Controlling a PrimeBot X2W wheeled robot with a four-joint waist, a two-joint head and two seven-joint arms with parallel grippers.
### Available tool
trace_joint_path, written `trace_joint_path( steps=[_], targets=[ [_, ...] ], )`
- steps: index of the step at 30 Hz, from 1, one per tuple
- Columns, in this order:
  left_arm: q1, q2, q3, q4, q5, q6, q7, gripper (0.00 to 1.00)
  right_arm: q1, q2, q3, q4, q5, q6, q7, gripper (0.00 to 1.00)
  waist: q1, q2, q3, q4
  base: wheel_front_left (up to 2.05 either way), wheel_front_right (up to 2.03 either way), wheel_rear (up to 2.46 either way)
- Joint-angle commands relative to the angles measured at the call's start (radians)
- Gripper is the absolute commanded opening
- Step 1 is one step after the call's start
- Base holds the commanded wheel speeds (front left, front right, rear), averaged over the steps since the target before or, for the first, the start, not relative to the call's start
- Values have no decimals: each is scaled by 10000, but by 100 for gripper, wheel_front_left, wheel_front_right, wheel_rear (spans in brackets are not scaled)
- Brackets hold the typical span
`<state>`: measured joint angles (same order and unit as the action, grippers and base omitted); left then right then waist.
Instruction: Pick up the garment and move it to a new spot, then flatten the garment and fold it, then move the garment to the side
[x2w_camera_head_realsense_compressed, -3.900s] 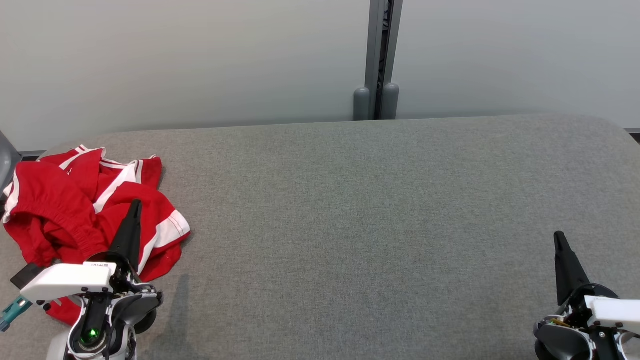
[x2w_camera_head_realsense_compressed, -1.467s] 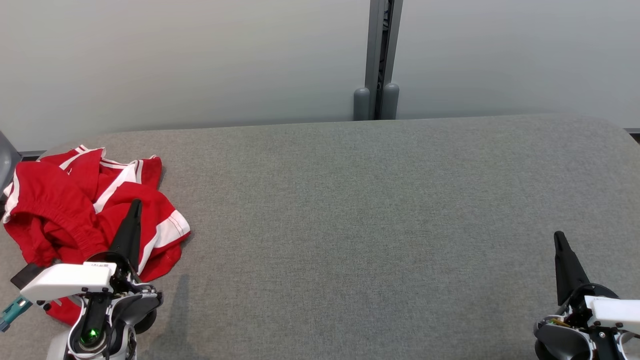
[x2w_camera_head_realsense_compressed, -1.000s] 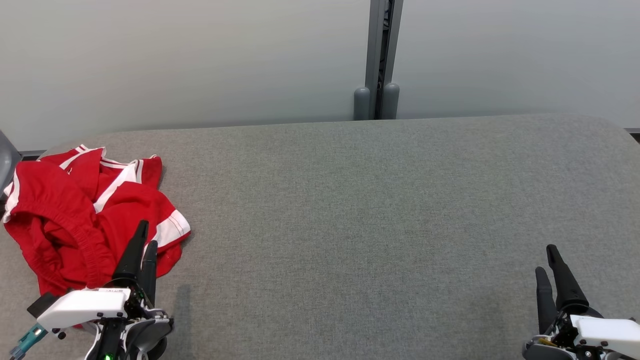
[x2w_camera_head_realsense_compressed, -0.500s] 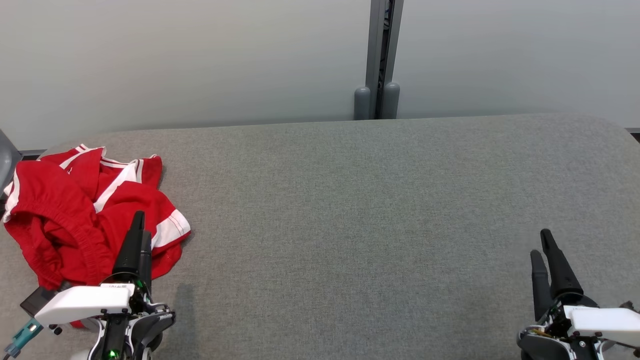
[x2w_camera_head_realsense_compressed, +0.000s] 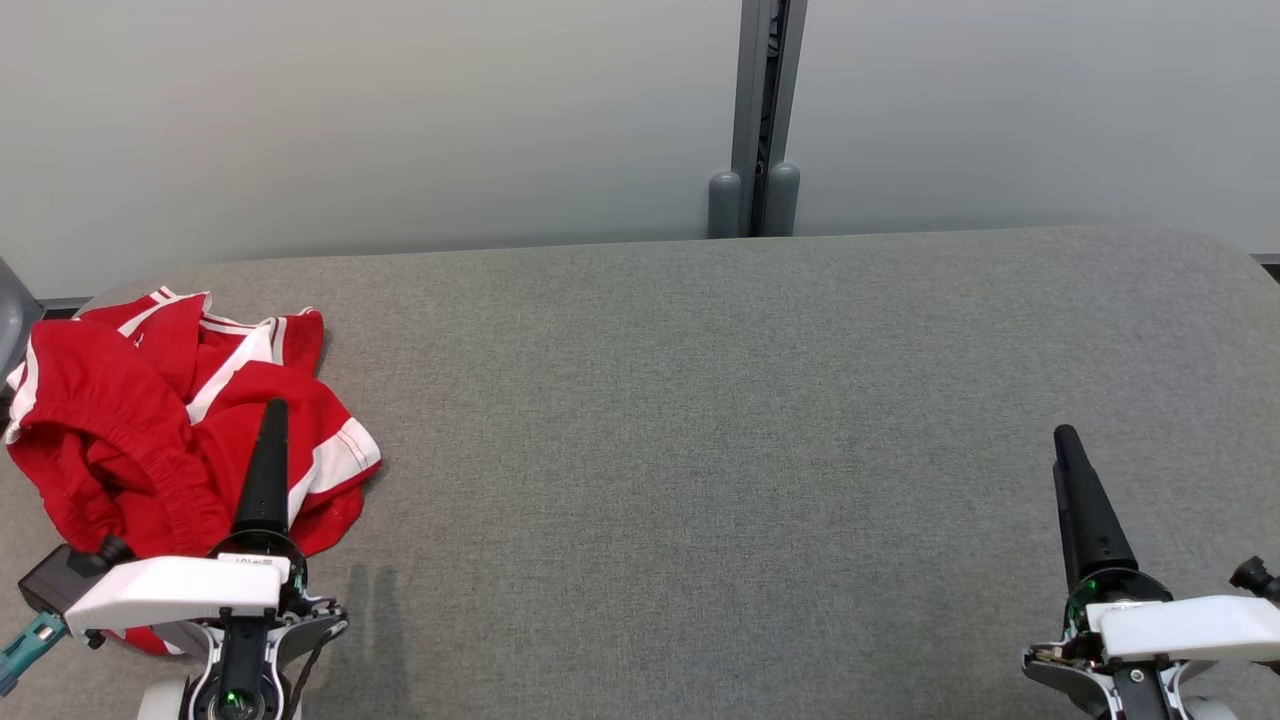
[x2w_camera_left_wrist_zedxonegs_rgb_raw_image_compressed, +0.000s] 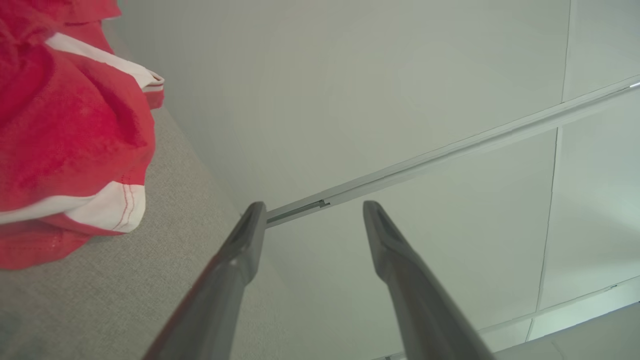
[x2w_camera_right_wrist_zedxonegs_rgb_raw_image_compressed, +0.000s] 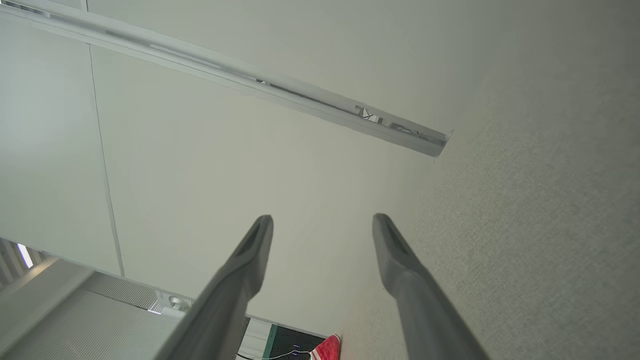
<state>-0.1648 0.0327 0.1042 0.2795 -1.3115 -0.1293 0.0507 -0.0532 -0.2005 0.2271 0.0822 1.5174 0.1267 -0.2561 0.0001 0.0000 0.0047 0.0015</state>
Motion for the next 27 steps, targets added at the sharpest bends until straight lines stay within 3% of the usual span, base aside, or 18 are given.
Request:
trace_joint_path(
  steps=[1, 27],
  targets=[
    [-37, 116, -51, -255, 375, -4, -129, 100, -276, -115, -9, -179, -508, 39, -33, 100, -1, 0, 4, -1, 0, 0, 0],
    [242, 141, -934, -614, 5545, 862, -1247, 100, -548, 124, -11, -94, -5505, 49, -52, 100, -1, 0, 15, -28, 0, 0, 0]
  ],
)
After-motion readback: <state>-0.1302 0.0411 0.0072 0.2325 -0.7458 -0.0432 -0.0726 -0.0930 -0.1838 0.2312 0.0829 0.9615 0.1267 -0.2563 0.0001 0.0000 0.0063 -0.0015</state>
